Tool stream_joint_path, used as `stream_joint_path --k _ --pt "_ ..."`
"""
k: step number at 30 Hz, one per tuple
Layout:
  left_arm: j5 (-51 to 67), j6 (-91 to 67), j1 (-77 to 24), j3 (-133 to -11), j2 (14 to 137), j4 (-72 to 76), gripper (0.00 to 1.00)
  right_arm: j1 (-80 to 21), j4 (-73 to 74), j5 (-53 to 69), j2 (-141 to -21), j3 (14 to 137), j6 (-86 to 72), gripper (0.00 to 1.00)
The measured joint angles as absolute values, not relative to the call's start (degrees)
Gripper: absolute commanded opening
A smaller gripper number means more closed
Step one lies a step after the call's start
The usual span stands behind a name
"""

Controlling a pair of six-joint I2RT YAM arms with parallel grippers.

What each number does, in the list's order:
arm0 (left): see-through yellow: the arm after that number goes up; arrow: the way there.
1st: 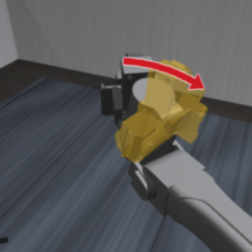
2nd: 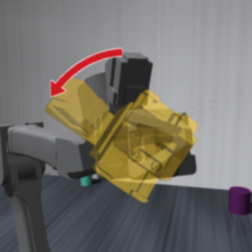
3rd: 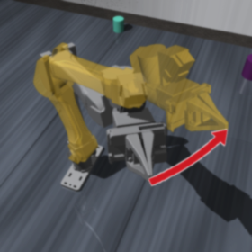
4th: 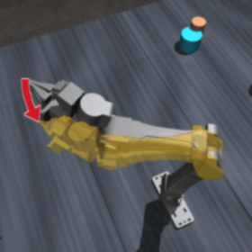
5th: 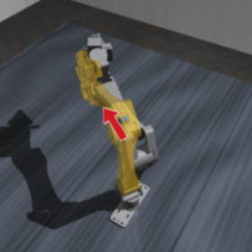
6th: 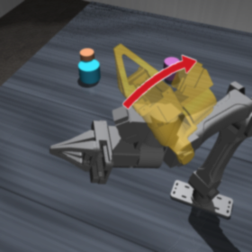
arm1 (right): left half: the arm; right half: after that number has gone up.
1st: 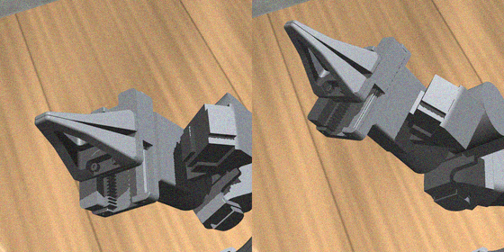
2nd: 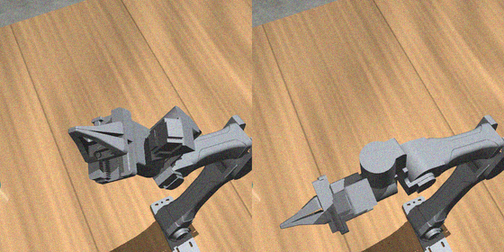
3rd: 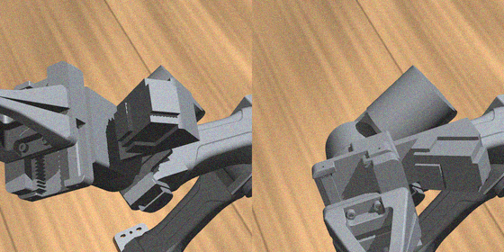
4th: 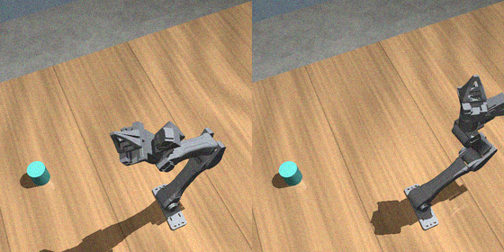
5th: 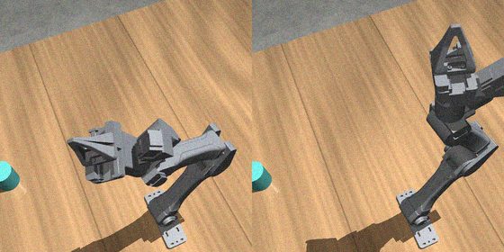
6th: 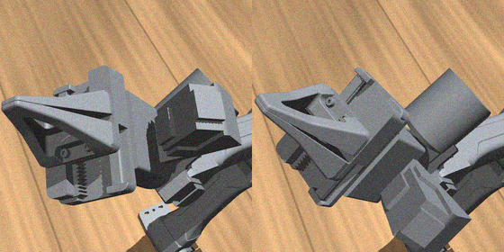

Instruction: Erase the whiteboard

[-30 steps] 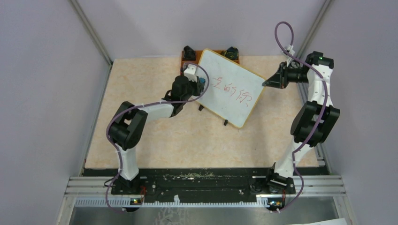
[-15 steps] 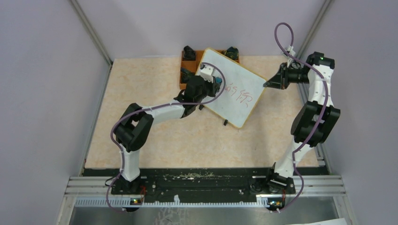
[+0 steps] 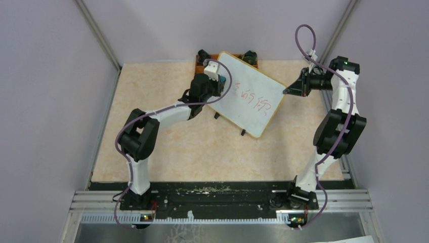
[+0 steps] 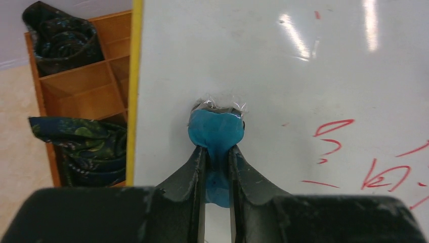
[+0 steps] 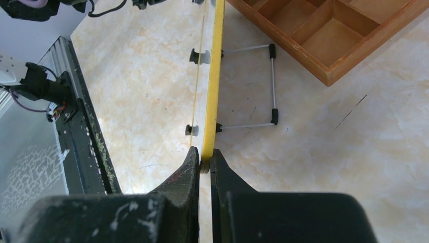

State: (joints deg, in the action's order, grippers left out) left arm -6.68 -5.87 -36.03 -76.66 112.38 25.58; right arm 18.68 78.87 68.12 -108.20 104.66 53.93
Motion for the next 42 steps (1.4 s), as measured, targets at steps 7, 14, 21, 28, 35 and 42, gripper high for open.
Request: stream_joint_path --k 7,14,21,28,35,42 --pt "-6.94 -5.80 -34.48 -77.80 112.40 23.22 0.00 18.63 79.18 68.38 -108.20 104.64 54.39 0.00" --pt "-7.18 -5.74 -38.11 -83.22 114.26 21.63 0.00 18.65 79.57 68.29 -108.20 104.64 54.48 0.00" --pt "-8.56 -5.06 -43.79 -87.55 116.16 21.41 0.00 18.92 79.83 67.51 -108.20 104.64 54.48 0.00" --pt "-10.07 -4.38 -46.19 -88.25 116.51 21.65 0.00 18.94 79.85 67.33 -108.20 104.64 54.48 0.00" --pt "-12.23 -2.46 -46.48 -85.76 115.94 24.49 0.00 18.87 79.81 67.61 -108.20 104.64 54.46 0.00" --pt "-12.49 -1.87 -44.42 -78.13 113.21 25.30 0.00 18.72 79.75 68.03 -108.20 104.64 54.48 0.00"
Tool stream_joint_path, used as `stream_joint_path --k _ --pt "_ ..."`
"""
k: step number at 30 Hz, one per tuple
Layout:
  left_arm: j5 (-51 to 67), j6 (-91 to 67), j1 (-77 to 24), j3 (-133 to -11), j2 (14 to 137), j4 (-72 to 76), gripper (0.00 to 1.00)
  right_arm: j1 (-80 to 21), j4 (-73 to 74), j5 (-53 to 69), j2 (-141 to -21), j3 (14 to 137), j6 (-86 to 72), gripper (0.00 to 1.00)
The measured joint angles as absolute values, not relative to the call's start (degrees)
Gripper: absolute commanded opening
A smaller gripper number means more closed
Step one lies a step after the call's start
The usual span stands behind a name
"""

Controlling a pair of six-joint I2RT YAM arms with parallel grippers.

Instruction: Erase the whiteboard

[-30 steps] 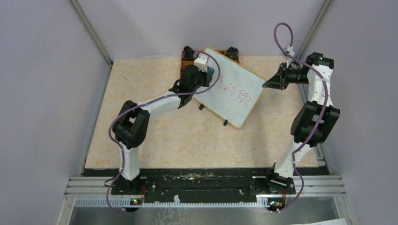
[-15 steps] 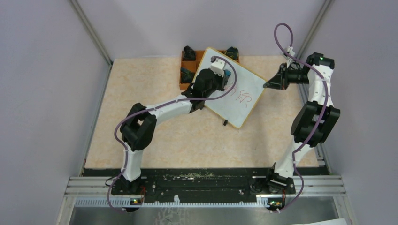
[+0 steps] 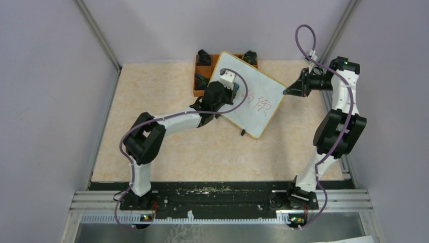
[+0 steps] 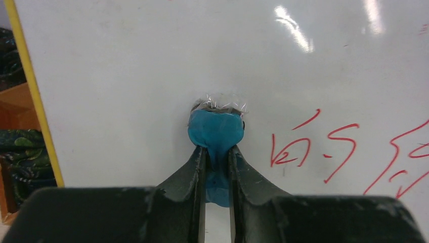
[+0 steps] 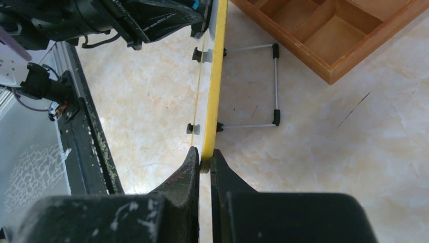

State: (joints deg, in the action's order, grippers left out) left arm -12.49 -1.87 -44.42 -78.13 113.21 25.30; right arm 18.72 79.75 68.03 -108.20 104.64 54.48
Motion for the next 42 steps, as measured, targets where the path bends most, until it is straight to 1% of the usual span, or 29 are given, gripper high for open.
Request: stream_joint_path --k 7,14,20,30,38,42 --pt "-12.80 -1.83 -41.25 -76.14 112.51 24.36 0.00 18.59 79.85 68.42 -108.20 104.64 54.78 0.00" --pt "-12.40 -2.50 -41.10 -76.14 112.51 24.14 0.00 18.55 79.99 68.53 -108.20 104.64 55.07 0.00" --pt "-12.32 -3.81 -42.50 -76.14 112.51 24.08 0.00 18.57 80.01 68.47 -108.20 104.64 55.09 0.00" --pt "-12.84 -4.69 -49.08 -76.90 112.51 23.53 0.00 18.57 80.25 68.45 -108.20 104.64 55.57 0.00" --pt "-14.20 -3.75 -48.51 -75.59 112.12 24.45 0.00 18.55 80.20 68.66 -108.20 104.60 55.92 0.00" --pt "-14.41 -2.96 -46.11 -73.47 111.22 24.18 0.00 18.55 80.05 68.75 -108.20 104.47 55.94 0.00"
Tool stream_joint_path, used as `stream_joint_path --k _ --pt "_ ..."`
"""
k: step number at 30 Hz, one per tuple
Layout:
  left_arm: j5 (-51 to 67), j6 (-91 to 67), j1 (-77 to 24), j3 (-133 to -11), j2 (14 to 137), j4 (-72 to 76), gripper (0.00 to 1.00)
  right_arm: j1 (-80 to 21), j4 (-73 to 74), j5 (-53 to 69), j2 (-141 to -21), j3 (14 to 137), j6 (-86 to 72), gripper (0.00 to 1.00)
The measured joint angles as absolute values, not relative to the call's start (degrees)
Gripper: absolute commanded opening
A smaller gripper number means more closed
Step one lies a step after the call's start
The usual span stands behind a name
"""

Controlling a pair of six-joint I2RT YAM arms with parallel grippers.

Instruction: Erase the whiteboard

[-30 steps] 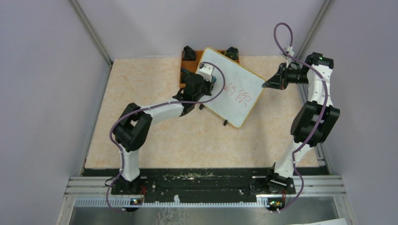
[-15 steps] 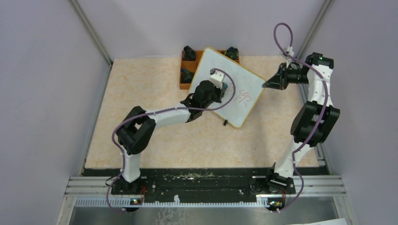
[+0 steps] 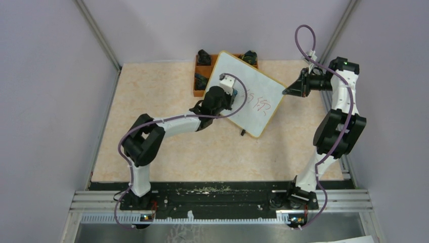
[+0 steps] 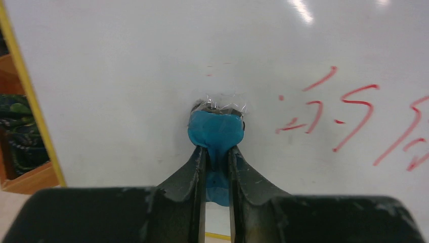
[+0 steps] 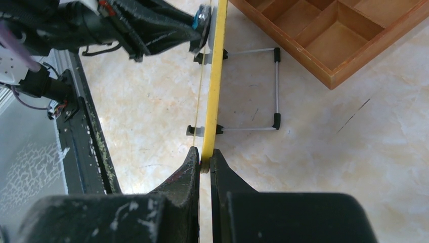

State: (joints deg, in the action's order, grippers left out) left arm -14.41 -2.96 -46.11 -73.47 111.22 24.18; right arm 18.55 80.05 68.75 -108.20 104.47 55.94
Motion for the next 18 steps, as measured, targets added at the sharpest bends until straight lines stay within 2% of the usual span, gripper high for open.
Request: stream_joint_path --k 10,18 --pt "-13.96 -2.50 -36.84 -78.19 111.81 18.96 0.00 18.55 79.96 69.08 -108.20 104.25 55.92 0.00" --pt "-13.41 -2.20 -41.85 -87.74 115.00 16.88 0.00 18.55 79.96 68.86 -108.20 104.22 55.92 0.00"
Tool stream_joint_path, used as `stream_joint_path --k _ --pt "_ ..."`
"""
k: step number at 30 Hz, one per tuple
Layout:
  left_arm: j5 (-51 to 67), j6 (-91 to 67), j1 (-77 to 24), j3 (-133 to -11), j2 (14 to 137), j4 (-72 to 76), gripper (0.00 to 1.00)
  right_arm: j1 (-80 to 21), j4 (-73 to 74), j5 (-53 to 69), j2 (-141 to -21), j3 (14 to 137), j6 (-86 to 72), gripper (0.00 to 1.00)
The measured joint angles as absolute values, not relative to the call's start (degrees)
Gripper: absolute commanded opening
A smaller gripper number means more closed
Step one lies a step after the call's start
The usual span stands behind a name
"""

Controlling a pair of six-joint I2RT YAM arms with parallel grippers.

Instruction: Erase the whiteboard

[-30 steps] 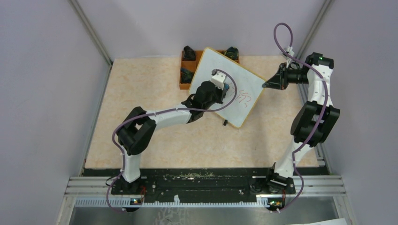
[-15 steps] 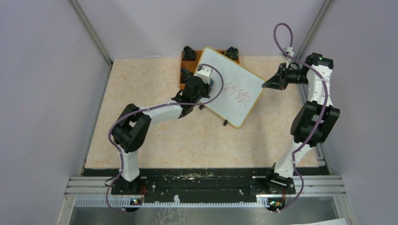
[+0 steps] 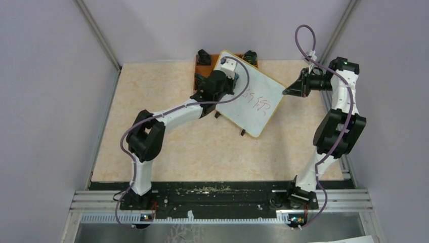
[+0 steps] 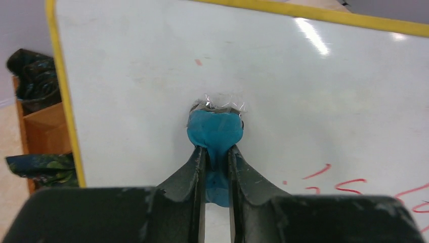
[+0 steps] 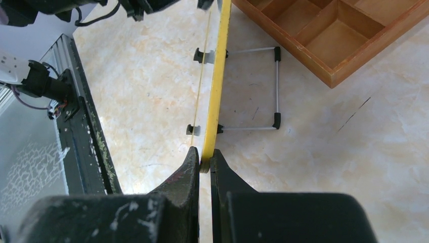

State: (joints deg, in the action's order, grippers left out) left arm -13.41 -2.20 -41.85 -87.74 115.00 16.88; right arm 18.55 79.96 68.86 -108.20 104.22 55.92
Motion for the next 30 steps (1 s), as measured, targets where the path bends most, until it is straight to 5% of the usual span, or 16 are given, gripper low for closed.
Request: stream_joint_path --k 18,30 --pt "-15.73 -1.65 -54.06 -92.14 118.41 17.12 0.00 18.83 79.77 67.42 -108.20 104.22 55.88 0.00" --pt "-14.11 -2.55 -51.20 -84.86 115.68 20.40 0.00 18.48 79.40 68.27 -108.20 104.22 55.90 0.00"
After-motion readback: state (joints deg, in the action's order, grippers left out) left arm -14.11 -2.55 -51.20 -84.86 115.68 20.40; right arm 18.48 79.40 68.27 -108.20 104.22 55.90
